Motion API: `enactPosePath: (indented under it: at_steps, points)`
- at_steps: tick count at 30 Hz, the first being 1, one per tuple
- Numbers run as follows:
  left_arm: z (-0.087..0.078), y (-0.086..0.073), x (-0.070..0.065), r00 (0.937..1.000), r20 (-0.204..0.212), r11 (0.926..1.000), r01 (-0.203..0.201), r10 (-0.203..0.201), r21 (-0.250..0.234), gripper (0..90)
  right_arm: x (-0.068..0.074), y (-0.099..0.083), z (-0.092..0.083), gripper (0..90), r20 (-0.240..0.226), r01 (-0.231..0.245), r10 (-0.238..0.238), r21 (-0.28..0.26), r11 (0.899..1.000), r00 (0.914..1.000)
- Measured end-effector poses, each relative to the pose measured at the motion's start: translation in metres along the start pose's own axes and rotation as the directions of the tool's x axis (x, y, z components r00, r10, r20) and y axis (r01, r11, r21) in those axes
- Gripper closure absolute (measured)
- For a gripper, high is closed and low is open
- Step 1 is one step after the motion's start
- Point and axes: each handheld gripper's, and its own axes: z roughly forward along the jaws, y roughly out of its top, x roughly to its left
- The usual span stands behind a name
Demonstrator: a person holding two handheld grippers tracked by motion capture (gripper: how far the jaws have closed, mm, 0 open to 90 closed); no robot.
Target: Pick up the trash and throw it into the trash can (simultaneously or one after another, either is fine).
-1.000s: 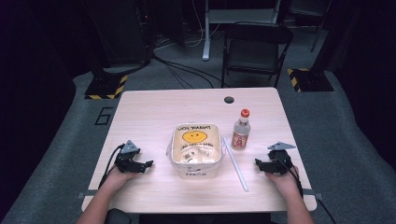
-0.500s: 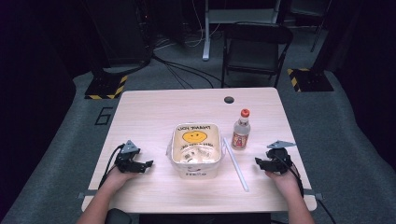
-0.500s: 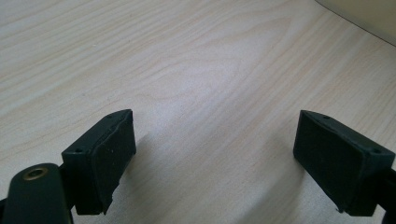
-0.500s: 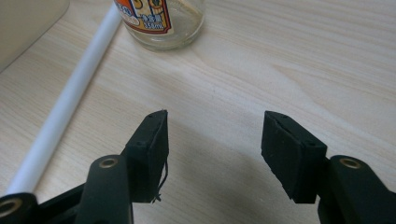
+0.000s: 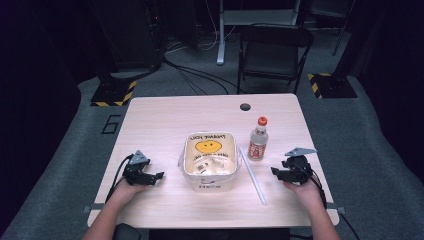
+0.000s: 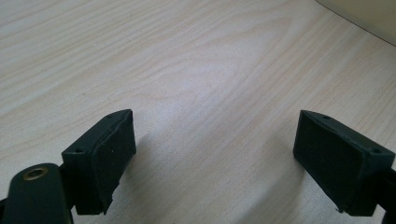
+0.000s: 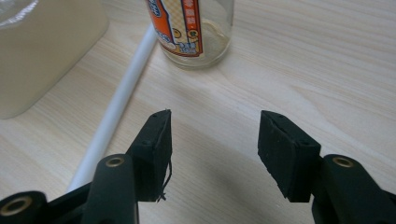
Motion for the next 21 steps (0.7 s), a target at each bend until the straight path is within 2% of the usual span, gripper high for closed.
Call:
enactPosePath:
  at_steps: [2, 7, 21]
  points:
    - [0.0, 0.0, 0.0, 1.0, 0.0, 1.0, 0.0, 0.0, 0.0, 12.9, 0.002, 0.002, -0.002, 44.0, -0.011, -0.009, 0.009, 0.001, 1.0, 0.9999]
    - [0.0, 0.0, 0.0, 1.0, 0.0, 1.0, 0.0, 0.0, 0.0, 12.9, 0.005, 0.007, -0.005, 44.0, -0.019, 0.001, -0.001, -0.008, 1.0, 0.9998]
    - [0.0, 0.0, 0.0, 1.0, 0.0, 1.0, -0.001, 0.001, 0.0, 12.8, 0.002, 0.018, -0.016, 45.2, -0.03, -0.004, 0.004, -0.019, 1.0, 0.9995]
